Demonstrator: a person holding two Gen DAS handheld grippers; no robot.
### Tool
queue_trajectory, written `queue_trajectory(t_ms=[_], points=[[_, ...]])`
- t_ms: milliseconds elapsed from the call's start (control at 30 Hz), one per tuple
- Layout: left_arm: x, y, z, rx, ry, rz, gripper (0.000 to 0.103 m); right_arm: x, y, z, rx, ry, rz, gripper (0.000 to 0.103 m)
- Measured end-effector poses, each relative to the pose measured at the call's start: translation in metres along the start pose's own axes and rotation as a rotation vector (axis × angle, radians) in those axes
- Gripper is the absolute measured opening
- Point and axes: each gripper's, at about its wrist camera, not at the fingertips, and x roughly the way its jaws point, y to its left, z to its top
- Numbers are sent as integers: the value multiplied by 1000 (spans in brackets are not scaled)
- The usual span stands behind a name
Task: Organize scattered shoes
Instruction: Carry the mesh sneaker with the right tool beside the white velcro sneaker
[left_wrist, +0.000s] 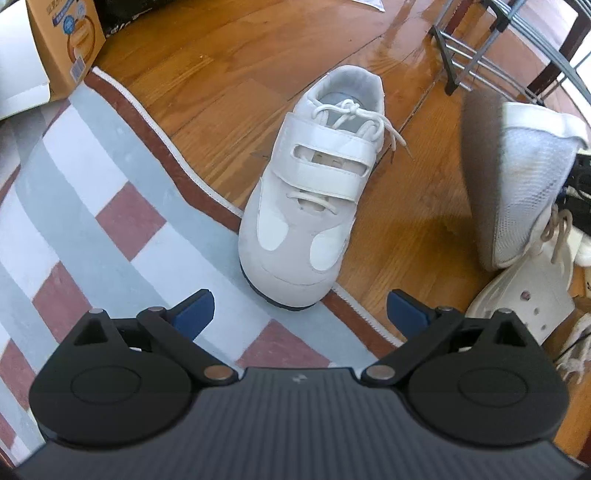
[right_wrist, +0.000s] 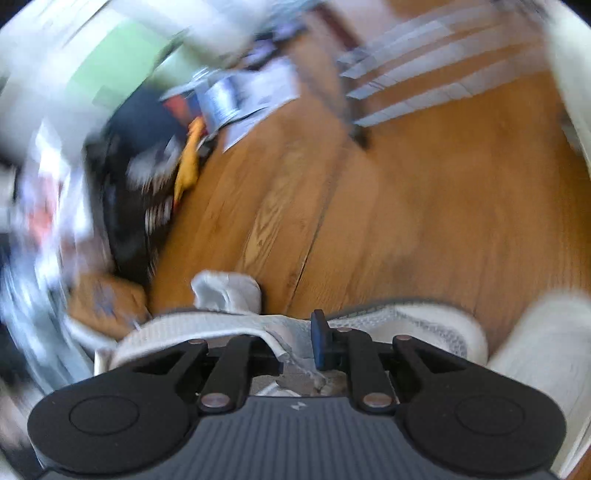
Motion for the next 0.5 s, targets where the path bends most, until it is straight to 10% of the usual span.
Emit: queue_trajectory(t_ms=[300,500], points=[[-5,1,3,-4,-20,27,102,19,-75,-25,745,72,194,14],[-11,-4,6,5,-11,36,102,32,-7,-22,315,286,-105,41]])
